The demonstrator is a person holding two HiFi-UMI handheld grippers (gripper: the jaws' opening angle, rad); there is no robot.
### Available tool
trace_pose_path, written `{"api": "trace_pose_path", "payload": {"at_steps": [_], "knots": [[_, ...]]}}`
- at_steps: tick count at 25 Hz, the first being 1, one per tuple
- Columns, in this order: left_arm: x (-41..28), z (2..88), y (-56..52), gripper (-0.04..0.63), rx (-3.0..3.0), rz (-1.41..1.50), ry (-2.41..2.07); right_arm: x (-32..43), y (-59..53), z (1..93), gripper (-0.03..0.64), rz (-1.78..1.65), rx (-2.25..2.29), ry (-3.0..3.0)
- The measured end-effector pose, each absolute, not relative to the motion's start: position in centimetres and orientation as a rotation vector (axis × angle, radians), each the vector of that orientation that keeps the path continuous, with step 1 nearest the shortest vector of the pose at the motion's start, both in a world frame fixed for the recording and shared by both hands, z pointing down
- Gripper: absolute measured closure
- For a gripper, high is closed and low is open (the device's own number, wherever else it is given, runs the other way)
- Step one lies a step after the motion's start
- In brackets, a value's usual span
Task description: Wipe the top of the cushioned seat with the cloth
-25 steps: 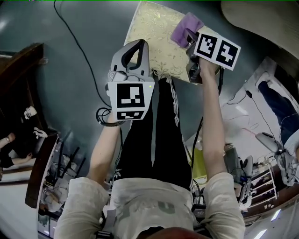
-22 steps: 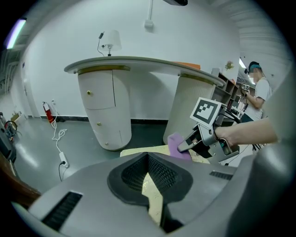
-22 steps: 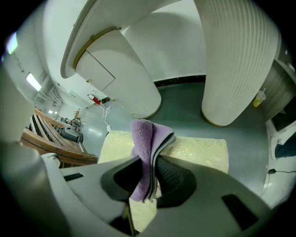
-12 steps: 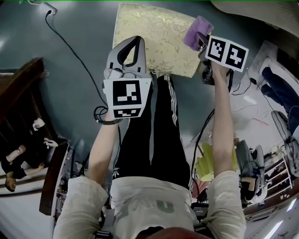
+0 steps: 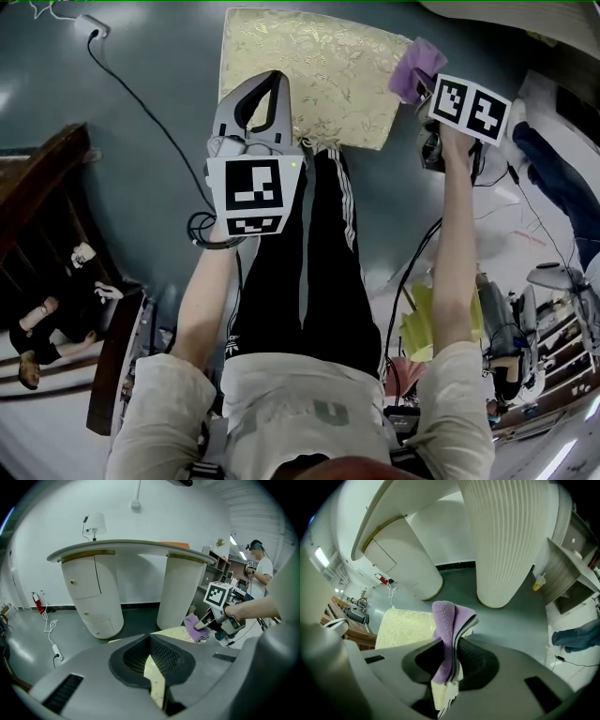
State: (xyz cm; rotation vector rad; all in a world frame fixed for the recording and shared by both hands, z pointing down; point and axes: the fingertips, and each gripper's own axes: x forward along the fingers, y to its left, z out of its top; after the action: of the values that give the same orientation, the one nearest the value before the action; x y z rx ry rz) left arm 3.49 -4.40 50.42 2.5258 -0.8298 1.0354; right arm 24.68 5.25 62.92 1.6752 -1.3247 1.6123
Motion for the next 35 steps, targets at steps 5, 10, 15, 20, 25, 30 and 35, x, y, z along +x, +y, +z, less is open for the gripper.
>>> {"api": "trace_pose_path", "payload": {"at_steps": [5,10,15,20,25,30,35], "knots": [[3.5,50.4,-4.2,0.589,2.530,1.045,-0.828,25.5,6.1,63.3,0.529,1.642,1.710,-1.297],[3.4,50.2,-3.8,0.589,2.529,1.047,-0.831,25.7,6.4,63.4,0.529,1.631,1.715,-1.287],[3.4,49.9,-3.8,0.589,2.538,1.049,-0.834,25.7,6.2,63.4,0.529,1.583,1.699,-1.287],[2.8,49.2,-4.4,0.589,2.536,1.040,-0.865,25.2,6.1,62.4,0.529,1.609,1.708,-1.302],[2.9,47.7,-4.7,0.589,2.542,1.019,-0.882,24.0,5.0,58.0,0.529,1.567,1.738,-1.388],[2.6,46.0,-5.4,0.589,2.550,1.004,-0.902,21.8,3.0,48.9,0.529,1.468,1.838,-1.544],[2.4,44.2,-5.9,0.589,2.558,0.985,-0.934,20.0,1.7,42.6,0.529,1.366,1.883,-1.639]]}}
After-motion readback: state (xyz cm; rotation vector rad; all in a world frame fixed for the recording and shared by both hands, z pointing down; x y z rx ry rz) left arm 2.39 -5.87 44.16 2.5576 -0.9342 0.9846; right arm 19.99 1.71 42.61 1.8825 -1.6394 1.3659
